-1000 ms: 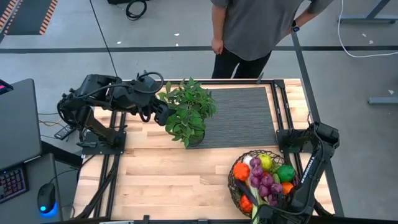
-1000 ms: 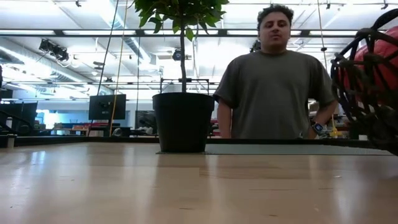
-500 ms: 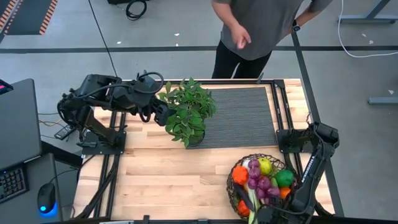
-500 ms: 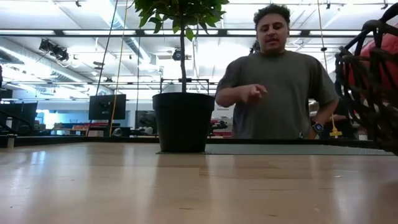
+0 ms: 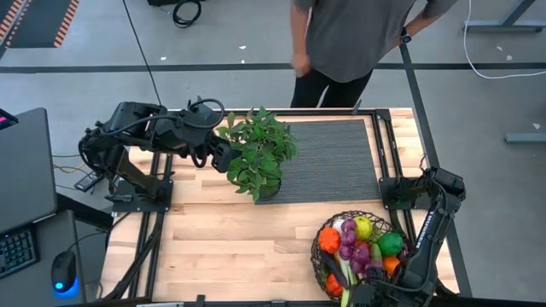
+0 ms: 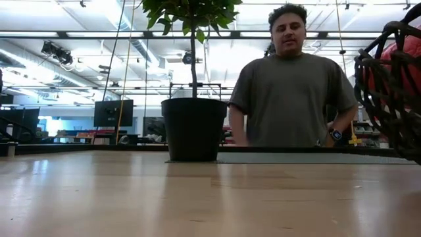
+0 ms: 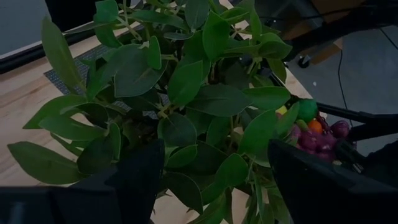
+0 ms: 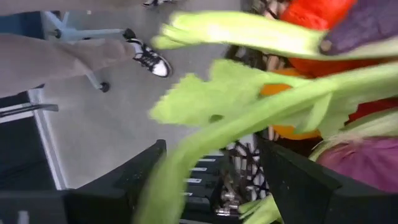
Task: Build produce basket
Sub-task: Move the brown wire basket to the top right corner of the table
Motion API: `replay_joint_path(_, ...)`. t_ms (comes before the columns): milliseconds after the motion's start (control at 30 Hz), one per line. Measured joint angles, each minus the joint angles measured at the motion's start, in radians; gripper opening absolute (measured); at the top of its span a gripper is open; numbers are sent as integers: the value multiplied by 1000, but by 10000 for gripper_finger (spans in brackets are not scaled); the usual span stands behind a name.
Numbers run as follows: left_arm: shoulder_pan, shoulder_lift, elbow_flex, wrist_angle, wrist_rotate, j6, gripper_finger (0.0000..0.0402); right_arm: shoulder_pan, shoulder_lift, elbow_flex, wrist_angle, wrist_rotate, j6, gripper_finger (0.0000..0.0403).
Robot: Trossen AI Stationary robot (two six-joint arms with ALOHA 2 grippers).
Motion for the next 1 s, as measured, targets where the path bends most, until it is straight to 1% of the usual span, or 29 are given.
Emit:
replay_joint_path(200, 0, 0, 0, 0, 0, -1, 291, 0, 0, 66, -27, 33, -37, 258)
replay_joint_path(367, -11, 0, 0, -3, 0, -1, 291, -1, 0, 71, -48, 35, -33, 258)
replay_joint_path(533, -23, 7, 1, -66, 0, -8, 291, -4, -7, 70, -132, 32, -29, 258)
replay_joint_path(633, -31, 17, -2, -113, 0, -32, 291, -13, -33, 70, -168, 33, -15, 258)
replay_joint_path(800, -70, 28, -8, -99, -8, -32, 291, -36, -94, 70, -188, 100, -2, 258)
replay_joint_path(900, -109, 28, -8, -108, -43, -36, 291, -46, -122, 70, -186, 139, -2, 258)
replay_joint_path(1000, -162, 29, -8, -107, -126, -33, 291, -55, -139, 70, -183, 163, -3, 258)
